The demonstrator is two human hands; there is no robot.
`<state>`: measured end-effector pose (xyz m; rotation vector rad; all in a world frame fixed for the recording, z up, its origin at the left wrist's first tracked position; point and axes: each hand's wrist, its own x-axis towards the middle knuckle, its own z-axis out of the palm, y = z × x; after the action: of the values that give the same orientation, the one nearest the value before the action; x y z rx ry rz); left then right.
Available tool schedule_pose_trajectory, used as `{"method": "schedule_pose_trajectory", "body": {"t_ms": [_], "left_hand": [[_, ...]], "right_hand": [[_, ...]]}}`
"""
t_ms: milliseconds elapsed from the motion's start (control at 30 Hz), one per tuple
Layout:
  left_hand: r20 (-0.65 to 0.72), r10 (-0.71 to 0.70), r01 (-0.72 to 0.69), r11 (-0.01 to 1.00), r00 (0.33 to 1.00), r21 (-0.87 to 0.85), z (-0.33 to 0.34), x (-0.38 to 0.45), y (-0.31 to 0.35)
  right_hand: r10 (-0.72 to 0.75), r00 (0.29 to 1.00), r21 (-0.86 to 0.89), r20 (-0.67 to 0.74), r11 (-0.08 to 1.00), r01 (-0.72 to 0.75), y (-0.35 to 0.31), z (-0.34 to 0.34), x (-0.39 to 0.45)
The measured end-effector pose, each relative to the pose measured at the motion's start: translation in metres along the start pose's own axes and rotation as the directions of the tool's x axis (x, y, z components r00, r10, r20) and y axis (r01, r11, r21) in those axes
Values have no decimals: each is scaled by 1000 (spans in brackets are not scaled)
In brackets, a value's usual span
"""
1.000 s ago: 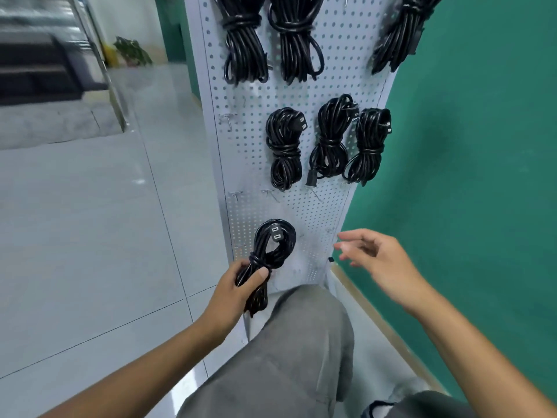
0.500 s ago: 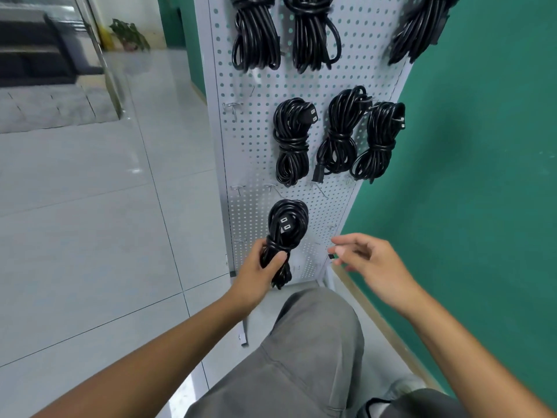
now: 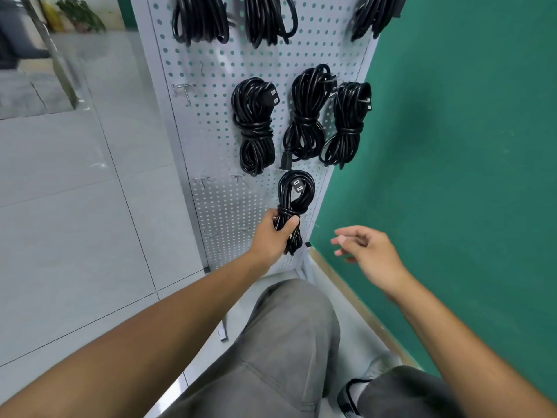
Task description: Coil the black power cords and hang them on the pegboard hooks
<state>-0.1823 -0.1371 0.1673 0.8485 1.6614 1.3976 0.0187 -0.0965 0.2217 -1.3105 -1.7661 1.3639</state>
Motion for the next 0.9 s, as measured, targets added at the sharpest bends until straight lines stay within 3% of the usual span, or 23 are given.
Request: {"method": "schedule_pose_trajectory", "body": {"t_ms": [233,533,900], "left_hand": [[-65,42,-36,996,997,83,13,10,4],[-211,-73,86,995,975,53,21,33,4],[-235,17,60,947,972,317,11,58,-1]], "right_hand": [[24,1000,-10,7,1000,-24,7,0,5],[36,999,-11,7,999,-36,15,-8,3],[37,999,-19,-5,999,-37,18,-13,3]]}}
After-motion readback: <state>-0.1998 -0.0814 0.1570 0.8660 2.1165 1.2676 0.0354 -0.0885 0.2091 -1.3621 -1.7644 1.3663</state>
